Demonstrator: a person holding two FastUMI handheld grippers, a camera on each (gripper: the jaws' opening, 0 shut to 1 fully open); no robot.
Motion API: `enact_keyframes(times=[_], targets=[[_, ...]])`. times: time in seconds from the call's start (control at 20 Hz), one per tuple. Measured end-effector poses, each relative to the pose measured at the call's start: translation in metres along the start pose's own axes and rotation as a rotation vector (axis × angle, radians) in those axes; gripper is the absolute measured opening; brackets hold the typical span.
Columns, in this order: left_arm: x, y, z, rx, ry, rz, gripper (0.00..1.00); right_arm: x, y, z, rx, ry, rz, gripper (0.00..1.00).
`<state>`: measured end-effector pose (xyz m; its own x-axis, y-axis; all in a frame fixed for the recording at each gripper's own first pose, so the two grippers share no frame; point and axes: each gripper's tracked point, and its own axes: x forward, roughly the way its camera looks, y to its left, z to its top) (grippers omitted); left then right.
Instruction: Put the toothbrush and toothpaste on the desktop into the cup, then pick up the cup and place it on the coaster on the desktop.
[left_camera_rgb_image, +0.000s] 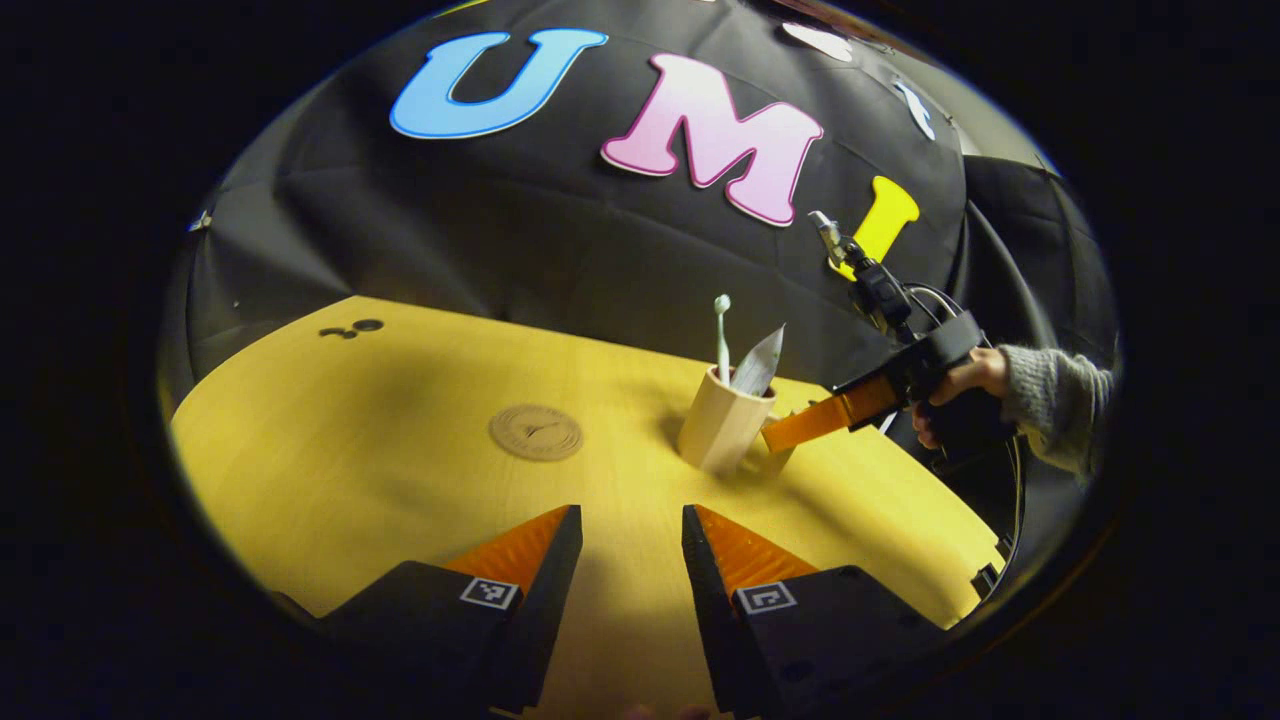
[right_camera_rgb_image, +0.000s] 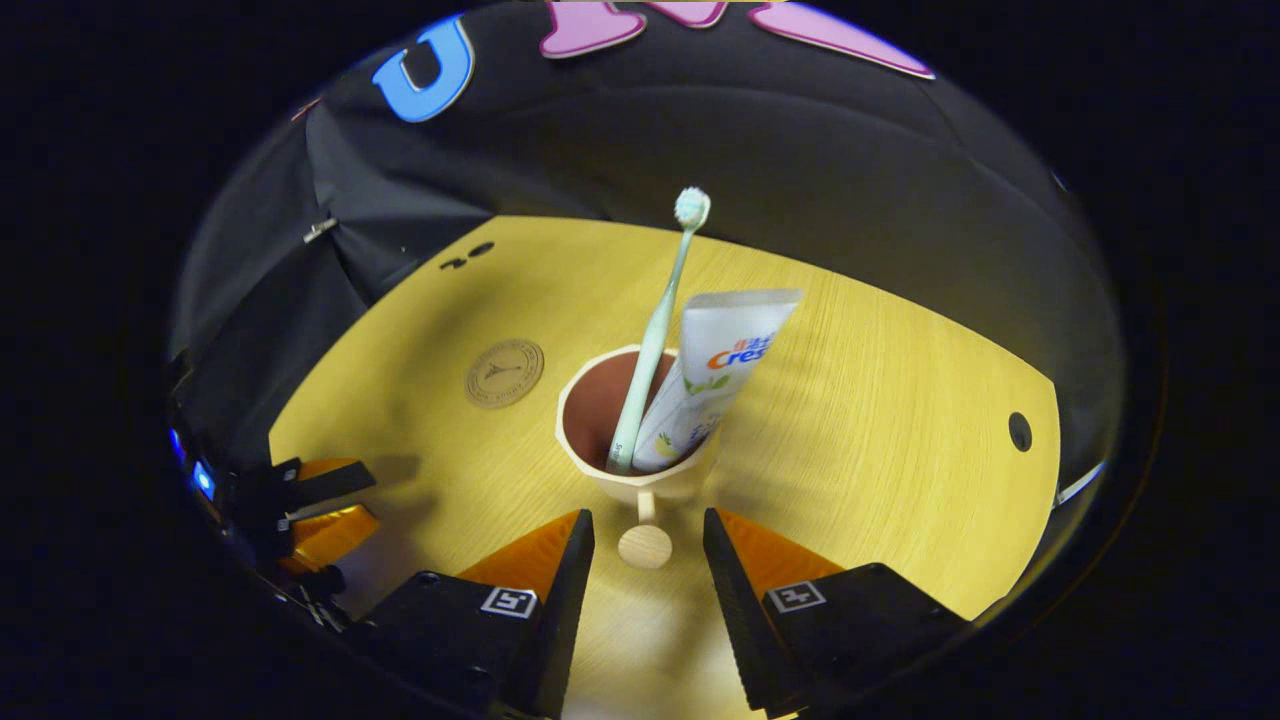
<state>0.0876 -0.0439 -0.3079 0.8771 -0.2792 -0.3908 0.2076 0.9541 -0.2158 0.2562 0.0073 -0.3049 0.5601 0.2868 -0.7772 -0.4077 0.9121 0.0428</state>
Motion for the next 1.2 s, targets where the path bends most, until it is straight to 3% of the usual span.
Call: enact_keyframes(times=[0.05,0.1,0.2,0.25,0.3,0.45,0.55,0.8,0.85,0.9,1.2], targets=[[-0.008,0.007,-0.004,0.004,0.016,0.013,0.74,0.005,0.000,-0.003,-0.017,0.020,-0.013,0.68],[-0.015,0.015,-0.008,0.004,0.029,0.028,0.65,0.012,0.001,-0.005,-0.030,0.041,-0.023,0.68],[-0.028,0.026,-0.009,-0.007,0.034,0.044,0.65,0.024,0.001,-0.009,-0.045,0.071,-0.044,0.68],[-0.032,0.032,-0.010,-0.006,0.032,0.054,0.65,0.028,0.000,-0.009,-0.047,0.080,-0.053,0.77],[-0.033,0.038,-0.012,0.000,0.037,0.065,0.65,0.032,0.000,-0.009,-0.039,0.089,-0.062,0.68],[-0.037,0.053,-0.016,0.018,0.039,0.091,0.65,0.039,-0.009,-0.014,-0.042,0.127,-0.101,0.54],[-0.038,0.056,-0.017,0.006,0.037,0.095,0.65,0.038,-0.011,-0.016,-0.037,0.141,-0.106,0.32],[-0.042,0.061,-0.024,-0.014,0.046,0.097,0.64,0.036,-0.007,-0.012,-0.054,0.119,-0.099,0.29],[-0.040,0.062,-0.024,-0.013,0.045,0.097,0.64,0.034,-0.004,-0.008,-0.056,0.112,-0.088,0.23],[-0.041,0.063,-0.023,-0.015,0.043,0.100,0.64,0.031,0.002,-0.002,-0.058,0.096,-0.079,0.29],[-0.048,0.068,-0.017,-0.007,0.025,0.107,0.64,0.044,0.052,0.034,-0.090,0.025,-0.022,0.28]])
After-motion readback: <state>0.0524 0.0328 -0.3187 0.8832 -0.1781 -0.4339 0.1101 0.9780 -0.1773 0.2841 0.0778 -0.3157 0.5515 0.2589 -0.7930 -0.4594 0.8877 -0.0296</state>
